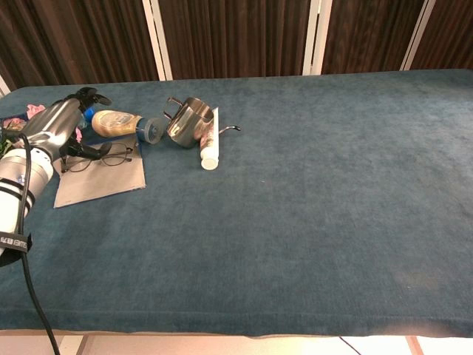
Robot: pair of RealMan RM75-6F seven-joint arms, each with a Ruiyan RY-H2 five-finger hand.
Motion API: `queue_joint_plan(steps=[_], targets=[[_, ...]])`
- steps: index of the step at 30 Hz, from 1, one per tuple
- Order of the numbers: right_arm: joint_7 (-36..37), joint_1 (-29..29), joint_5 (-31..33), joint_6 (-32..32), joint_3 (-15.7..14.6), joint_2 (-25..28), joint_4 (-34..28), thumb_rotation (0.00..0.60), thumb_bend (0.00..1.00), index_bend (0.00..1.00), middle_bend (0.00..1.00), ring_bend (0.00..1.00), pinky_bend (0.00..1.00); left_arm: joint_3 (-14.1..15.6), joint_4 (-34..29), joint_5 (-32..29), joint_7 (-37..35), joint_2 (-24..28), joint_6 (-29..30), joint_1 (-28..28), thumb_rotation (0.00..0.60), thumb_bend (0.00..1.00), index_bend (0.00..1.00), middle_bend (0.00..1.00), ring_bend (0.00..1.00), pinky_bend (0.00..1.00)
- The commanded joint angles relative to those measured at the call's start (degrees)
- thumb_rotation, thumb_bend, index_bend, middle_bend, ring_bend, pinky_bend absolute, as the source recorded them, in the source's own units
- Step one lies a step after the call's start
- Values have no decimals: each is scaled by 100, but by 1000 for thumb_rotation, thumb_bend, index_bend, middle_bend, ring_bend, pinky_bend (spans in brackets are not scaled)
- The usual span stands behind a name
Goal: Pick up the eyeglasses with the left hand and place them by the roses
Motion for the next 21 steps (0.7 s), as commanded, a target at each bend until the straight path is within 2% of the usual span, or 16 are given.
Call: queue_joint_plan(steps=[1, 4, 9, 14, 21], targets=[[-7, -1, -16, 2, -10, -3, 2, 600, 151, 0, 0, 0, 0, 504, -1839, 274, 428, 889, 288, 587, 600, 347, 247, 6, 0, 47], [-33, -2, -46, 3, -28, -7, -1, 600, 151, 0, 0, 0, 0, 621, -2529, 101, 830, 1239, 80, 721, 600, 346, 290, 6, 0, 43], [-35, -9, -86, 16, -49, -5, -2, 600, 151, 0, 0, 0, 0, 700, -3076, -299, 1421, 1507, -274, 789, 600, 346, 316, 0, 0, 30], [-41, -1, -93, -1, -58, -3, 1, 600, 151, 0, 0, 0, 0, 747, -3197, -540, 1827, 1585, -448, 784, 600, 347, 322, 0, 0, 23], [-39, -1, -103, -2, -65, 0, 4, 600, 151, 0, 0, 0, 0, 707, -3203, -711, 1990, 1583, -577, 730, 600, 319, 311, 0, 0, 17]])
